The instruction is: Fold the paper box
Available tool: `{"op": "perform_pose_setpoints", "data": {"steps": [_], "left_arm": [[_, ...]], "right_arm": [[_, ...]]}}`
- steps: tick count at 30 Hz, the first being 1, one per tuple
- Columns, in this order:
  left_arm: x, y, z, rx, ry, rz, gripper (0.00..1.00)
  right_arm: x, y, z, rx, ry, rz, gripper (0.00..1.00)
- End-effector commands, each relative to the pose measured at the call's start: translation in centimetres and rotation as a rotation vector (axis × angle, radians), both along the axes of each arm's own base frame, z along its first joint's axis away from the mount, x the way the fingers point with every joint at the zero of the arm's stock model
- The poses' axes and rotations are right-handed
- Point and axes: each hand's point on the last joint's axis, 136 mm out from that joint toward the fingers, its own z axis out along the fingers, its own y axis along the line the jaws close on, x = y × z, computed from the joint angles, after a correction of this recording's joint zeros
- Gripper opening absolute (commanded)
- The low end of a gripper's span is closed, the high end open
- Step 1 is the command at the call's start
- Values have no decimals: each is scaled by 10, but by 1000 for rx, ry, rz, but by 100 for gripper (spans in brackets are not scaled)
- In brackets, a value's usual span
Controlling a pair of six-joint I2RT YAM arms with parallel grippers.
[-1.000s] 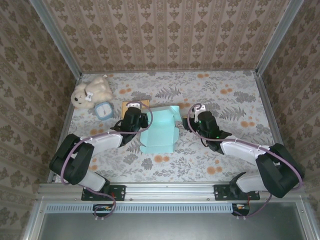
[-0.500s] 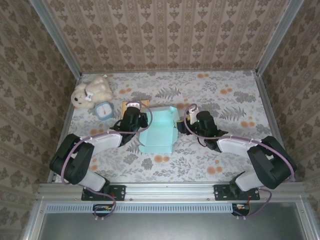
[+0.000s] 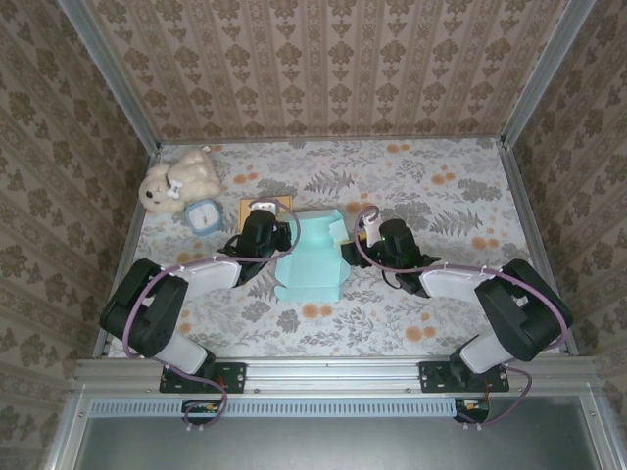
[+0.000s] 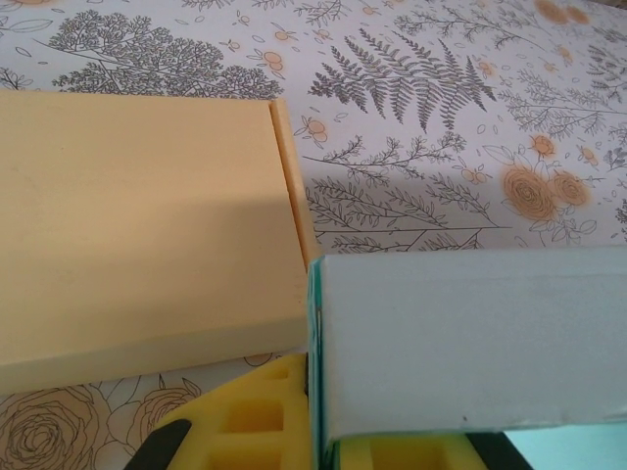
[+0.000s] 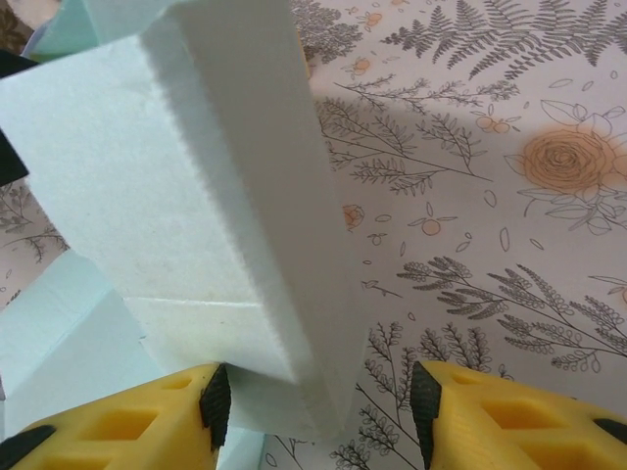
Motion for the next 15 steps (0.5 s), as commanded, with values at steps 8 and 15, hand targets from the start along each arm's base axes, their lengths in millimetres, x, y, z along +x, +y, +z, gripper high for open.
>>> {"op": "perform_pose_setpoints", "data": {"steps": [8, 15], "left_arm": [[-6, -11, 4, 74, -57, 15, 0], [-13, -18, 12, 207, -156, 46, 0]], "right_arm": [[8, 22, 20, -11, -72, 27, 53], [11, 22, 0, -57, -69, 6, 51]]}}
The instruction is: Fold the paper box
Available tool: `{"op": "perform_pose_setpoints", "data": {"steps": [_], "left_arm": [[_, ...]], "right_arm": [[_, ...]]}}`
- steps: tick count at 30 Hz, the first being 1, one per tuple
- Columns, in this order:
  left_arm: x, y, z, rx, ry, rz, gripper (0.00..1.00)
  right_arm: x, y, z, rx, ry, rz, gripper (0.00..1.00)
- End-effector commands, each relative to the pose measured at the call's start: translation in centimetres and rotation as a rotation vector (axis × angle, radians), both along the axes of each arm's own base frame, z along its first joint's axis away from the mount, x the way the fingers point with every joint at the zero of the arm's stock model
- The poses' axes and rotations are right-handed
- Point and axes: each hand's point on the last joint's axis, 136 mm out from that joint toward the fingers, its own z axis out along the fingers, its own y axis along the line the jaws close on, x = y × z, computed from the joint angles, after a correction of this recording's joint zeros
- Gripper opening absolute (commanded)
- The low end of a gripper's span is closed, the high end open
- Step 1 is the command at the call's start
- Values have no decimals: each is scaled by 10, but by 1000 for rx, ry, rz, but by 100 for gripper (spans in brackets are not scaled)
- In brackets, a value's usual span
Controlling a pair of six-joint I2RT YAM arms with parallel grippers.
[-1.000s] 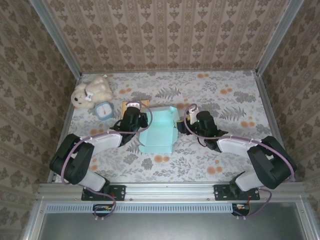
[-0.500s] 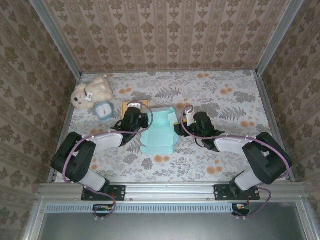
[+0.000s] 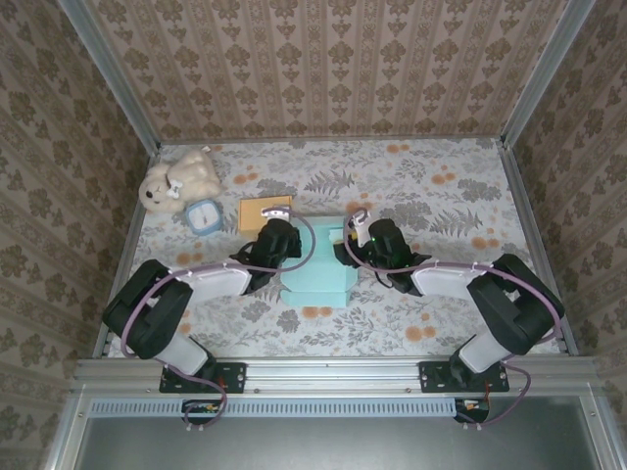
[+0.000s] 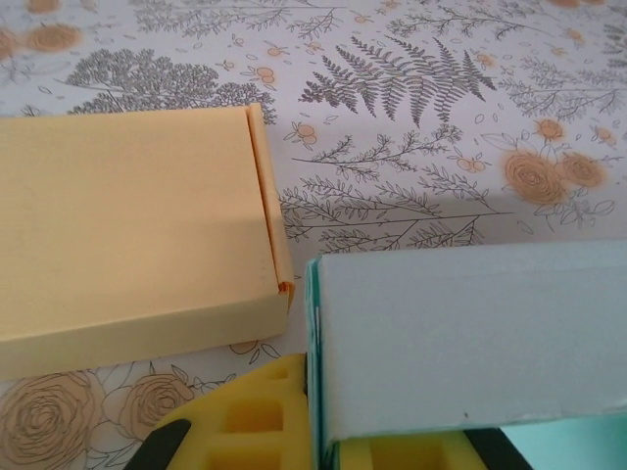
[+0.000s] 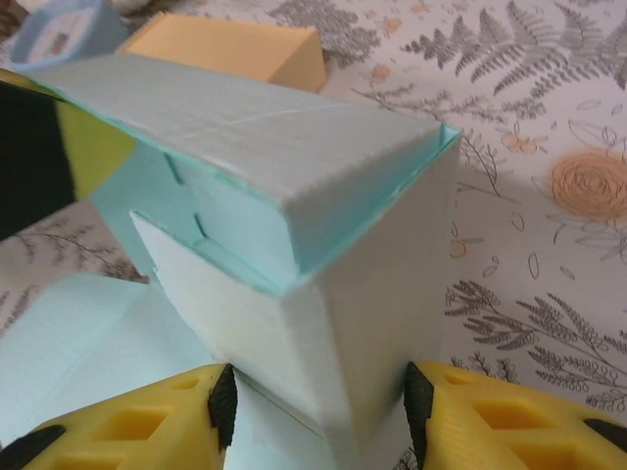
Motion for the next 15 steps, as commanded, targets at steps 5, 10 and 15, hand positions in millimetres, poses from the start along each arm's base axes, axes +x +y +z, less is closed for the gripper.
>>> {"op": "perform_pose_setpoints", "data": {"steps": [5, 10, 15], "left_arm": [[0, -3, 2, 92, -90, 33, 0], [-4, -13, -5, 93, -88, 16, 0], [-6, -11, -14, 92, -56, 53, 0]], "right_arm": [[12, -5, -10, -30, -61, -66, 50], [20, -11, -23, -53, -66, -114, 49], [29, -26, -29, -79, -91, -211, 45]]}}
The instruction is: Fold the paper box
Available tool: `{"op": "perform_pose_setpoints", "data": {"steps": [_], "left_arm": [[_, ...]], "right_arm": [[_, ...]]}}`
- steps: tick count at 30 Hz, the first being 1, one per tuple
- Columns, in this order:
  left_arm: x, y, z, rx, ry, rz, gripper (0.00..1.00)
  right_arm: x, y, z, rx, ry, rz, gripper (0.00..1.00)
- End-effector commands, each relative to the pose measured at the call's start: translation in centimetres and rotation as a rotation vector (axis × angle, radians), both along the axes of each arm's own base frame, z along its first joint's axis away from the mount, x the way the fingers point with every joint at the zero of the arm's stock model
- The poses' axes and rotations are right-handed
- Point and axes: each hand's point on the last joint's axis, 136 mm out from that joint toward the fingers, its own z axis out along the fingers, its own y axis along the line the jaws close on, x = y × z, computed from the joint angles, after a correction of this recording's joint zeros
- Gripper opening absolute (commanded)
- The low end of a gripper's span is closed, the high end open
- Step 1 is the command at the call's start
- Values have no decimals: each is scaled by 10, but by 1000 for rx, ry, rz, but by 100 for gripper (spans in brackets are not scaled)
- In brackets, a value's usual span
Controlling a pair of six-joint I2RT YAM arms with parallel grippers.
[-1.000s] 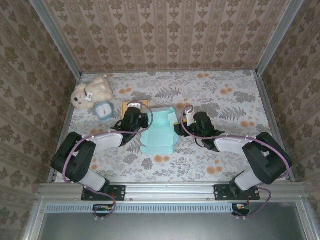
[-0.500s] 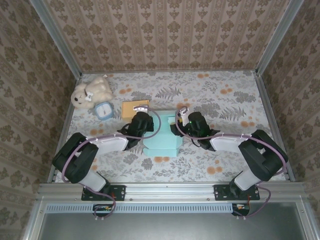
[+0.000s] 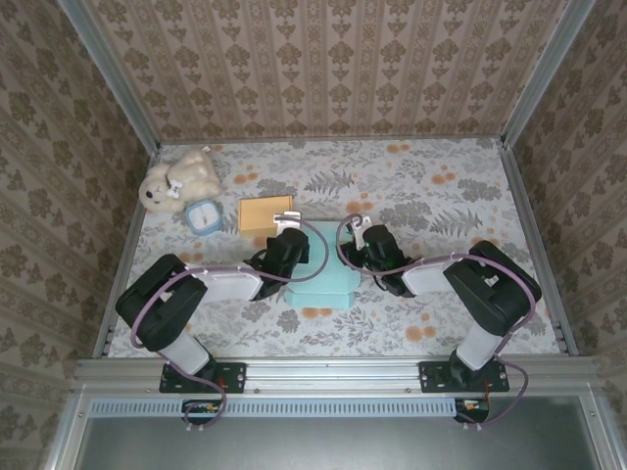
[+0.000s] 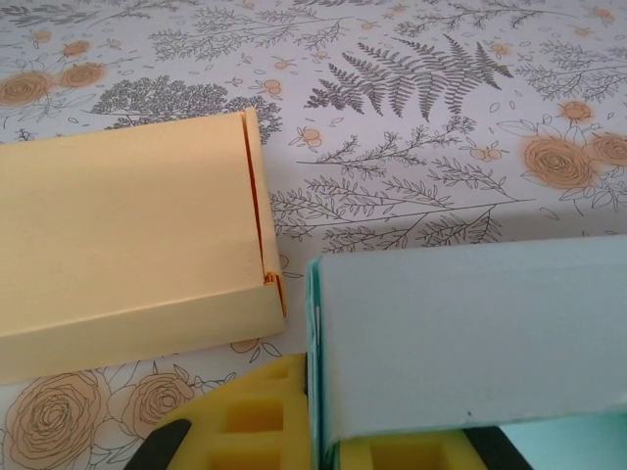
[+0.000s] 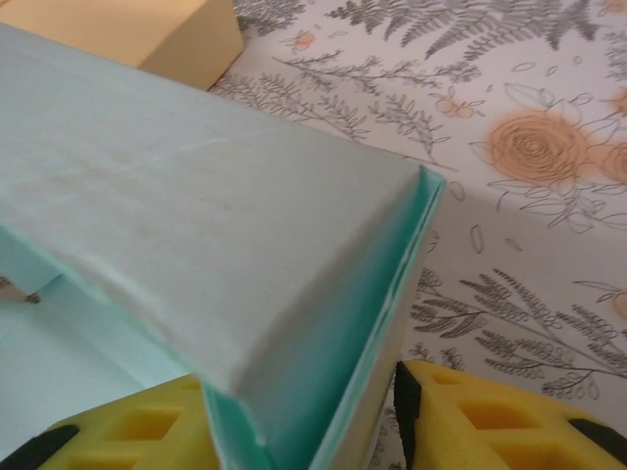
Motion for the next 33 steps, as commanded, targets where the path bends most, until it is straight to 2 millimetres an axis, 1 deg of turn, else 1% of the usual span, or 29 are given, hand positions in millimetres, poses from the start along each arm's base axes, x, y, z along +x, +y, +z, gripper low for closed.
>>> {"op": "perform_pose_setpoints", "data": {"steps": [1, 5, 9, 12, 15, 19, 22, 28, 30, 32, 33], "left_arm": [[0, -1, -5, -11, 15, 33, 0], [-1, 1, -8, -13, 34, 73, 0], [2, 12, -8, 27, 44, 151, 0], [4, 20, -8, 56, 54, 218, 0], [2, 25, -7, 77, 50, 262, 0], [0, 37, -3, 117, 28, 325, 0], [-2, 43, 4, 169, -5, 357, 0], [-6, 49, 15, 249, -50, 397, 0], [-6, 48, 14, 256, -45, 388, 0], [-6, 46, 13, 250, -40, 378, 0], [-6, 44, 12, 243, -39, 368, 0]], "right_arm": [[11, -15, 3, -21, -68, -108, 44], [16, -34, -3, -82, -82, -207, 39], [19, -53, -9, -147, -86, -303, 38], [21, -71, -13, -230, -83, -407, 38], [21, -94, -14, -320, -79, -537, 38], [19, -111, -12, -381, -98, -619, 38], [20, -111, -14, -406, -73, -624, 39], [20, -116, -4, -399, -92, -658, 40], [21, -107, -6, -383, -81, -609, 41], [21, -91, -12, -332, -62, -525, 43], [20, -79, -16, -281, -44, -466, 45]]}}
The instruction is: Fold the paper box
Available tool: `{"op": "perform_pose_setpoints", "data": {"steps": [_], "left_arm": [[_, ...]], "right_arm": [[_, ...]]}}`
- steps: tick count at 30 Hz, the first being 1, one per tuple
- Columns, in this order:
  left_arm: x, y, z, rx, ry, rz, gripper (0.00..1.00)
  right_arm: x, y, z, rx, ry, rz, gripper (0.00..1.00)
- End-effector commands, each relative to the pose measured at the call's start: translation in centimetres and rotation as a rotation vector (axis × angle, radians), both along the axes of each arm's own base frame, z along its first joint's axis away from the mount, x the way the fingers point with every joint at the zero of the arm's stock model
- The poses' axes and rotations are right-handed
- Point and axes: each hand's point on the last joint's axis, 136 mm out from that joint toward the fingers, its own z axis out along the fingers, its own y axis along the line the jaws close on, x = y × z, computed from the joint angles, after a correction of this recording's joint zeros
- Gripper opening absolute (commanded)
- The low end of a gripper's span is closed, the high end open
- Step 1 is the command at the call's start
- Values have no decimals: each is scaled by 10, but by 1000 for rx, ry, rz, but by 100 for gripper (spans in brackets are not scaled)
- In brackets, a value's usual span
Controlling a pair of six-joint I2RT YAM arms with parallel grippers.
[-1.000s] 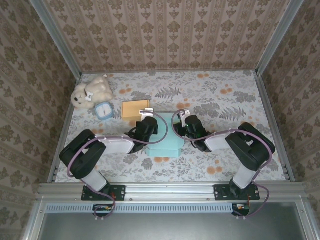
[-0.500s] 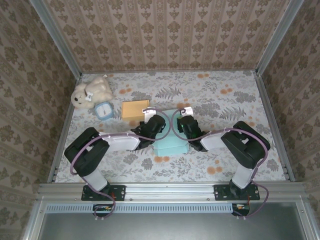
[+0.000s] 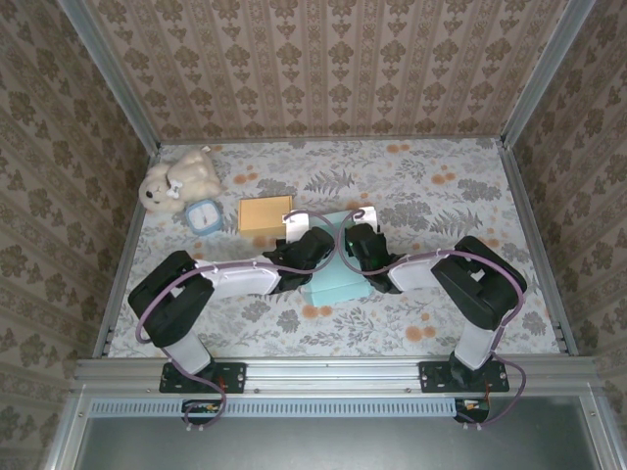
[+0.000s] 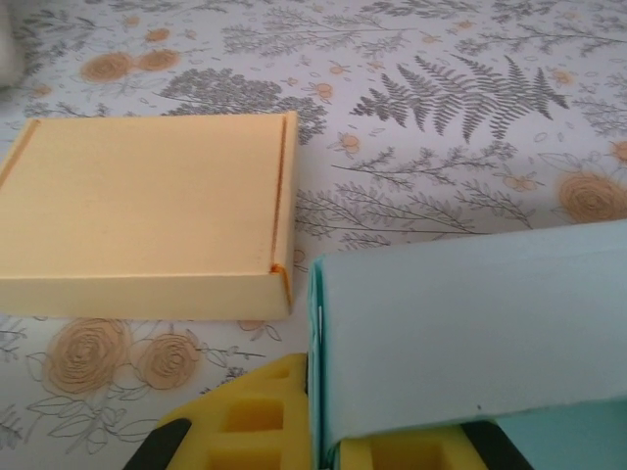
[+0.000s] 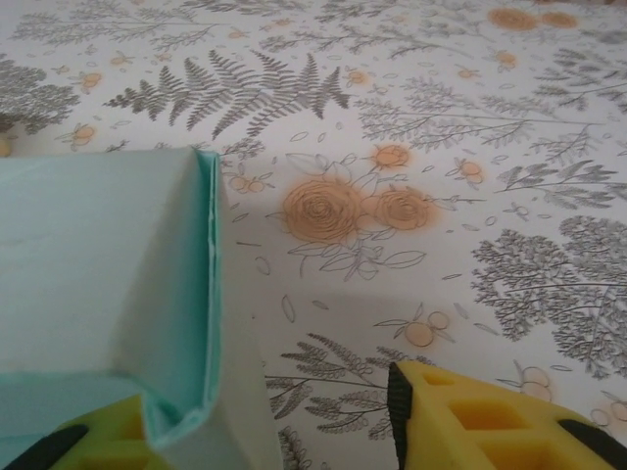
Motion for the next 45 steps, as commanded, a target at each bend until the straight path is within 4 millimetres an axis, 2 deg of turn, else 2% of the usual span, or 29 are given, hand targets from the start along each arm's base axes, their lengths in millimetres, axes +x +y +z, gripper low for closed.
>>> {"op": "perform_pose_setpoints", "data": {"steps": [1, 4, 7, 11, 18, 22, 26, 33, 34, 35, 36, 40, 45], "left_arm": [[0, 47, -2, 210, -34, 137, 0], [1, 44, -4, 193, -29, 123, 0], [1, 42, -5, 184, -26, 116, 0], [2, 42, -7, 183, -22, 116, 0], [3, 41, -10, 169, -15, 111, 0], [4, 40, -13, 173, -14, 106, 0], [6, 29, -17, 83, -20, 30, 0], [6, 26, -14, 33, -51, -22, 0], [6, 25, -15, 29, -55, -32, 0], [6, 24, -15, 21, -61, -41, 0], [5, 21, -15, 13, -69, -58, 0], [6, 13, -18, -1, -93, -103, 0], [6, 8, -23, 10, -104, -124, 0]], "right_arm": [[-15, -25, -30, -67, 90, -6, 47], [-25, 5, -33, 105, 95, 141, 50], [-32, 22, -35, 187, 118, 217, 54], [-38, 27, -40, 199, 139, 242, 57], [-43, 22, -42, 161, 142, 229, 58], [-46, 29, -29, 179, 125, 258, 58], [-48, 32, -14, 206, 141, 262, 58], [-62, 9, 31, 243, 57, 213, 57], [-65, 6, 31, 238, 59, 208, 56], [-66, 3, 46, 253, 28, 208, 56], [-67, 1, 51, 252, 20, 204, 56], [-65, -3, 68, 228, 2, 190, 56], [-54, 6, 87, 228, -26, 202, 56]]}}
